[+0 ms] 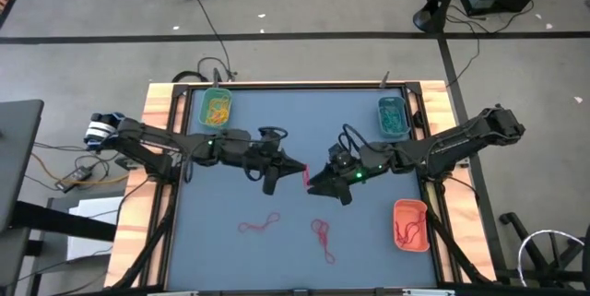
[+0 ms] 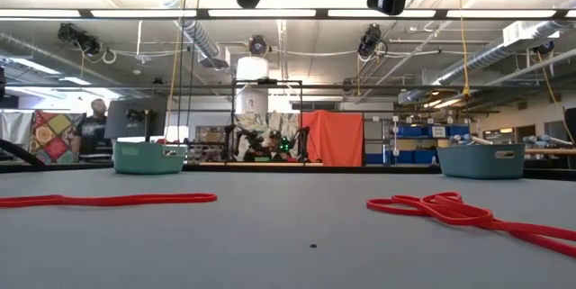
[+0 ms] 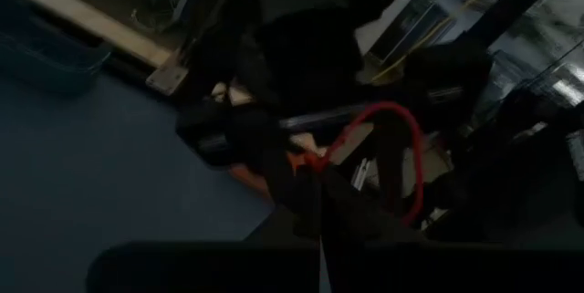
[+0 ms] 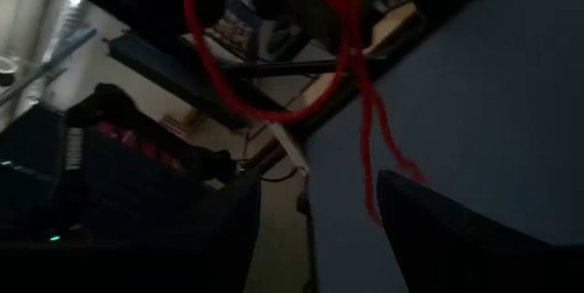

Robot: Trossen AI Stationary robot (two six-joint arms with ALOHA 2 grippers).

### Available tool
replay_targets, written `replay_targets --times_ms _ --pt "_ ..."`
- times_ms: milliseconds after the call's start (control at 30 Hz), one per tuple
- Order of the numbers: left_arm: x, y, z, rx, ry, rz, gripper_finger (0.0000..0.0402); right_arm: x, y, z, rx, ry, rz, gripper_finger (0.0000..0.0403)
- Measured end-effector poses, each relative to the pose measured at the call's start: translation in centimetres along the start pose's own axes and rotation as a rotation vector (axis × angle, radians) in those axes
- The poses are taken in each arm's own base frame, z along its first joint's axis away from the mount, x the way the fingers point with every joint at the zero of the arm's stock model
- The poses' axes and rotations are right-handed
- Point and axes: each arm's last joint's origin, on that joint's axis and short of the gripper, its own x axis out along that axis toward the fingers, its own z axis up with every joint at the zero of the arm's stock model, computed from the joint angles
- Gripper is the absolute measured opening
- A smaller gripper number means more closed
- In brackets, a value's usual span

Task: Sort rubber bands into baskets
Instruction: Put the red rubber band into the orange bin

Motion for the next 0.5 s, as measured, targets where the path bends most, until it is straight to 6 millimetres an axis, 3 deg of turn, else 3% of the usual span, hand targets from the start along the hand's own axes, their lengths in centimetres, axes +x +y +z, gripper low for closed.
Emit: replay_targets --times_ms 300,400,500 --pt "0.9 0.4 -0.3 0.008 -0.029 0.002 0.0001 0.0 0.0 0.4 -0.026 -0.034 0.009 0.0226" --pt "1.2 0.6 -0.6 -0.002 -0.019 0.011 0.0001 0.0 -0.1 0.5 -0.027 -0.034 0.006 0.0191" --pt "1.2 0.5 -0.5 -0.004 -0.031 0.002 0.0001 0.0 -0.2 0.4 -0.027 -0.026 -0.004 0.0117"
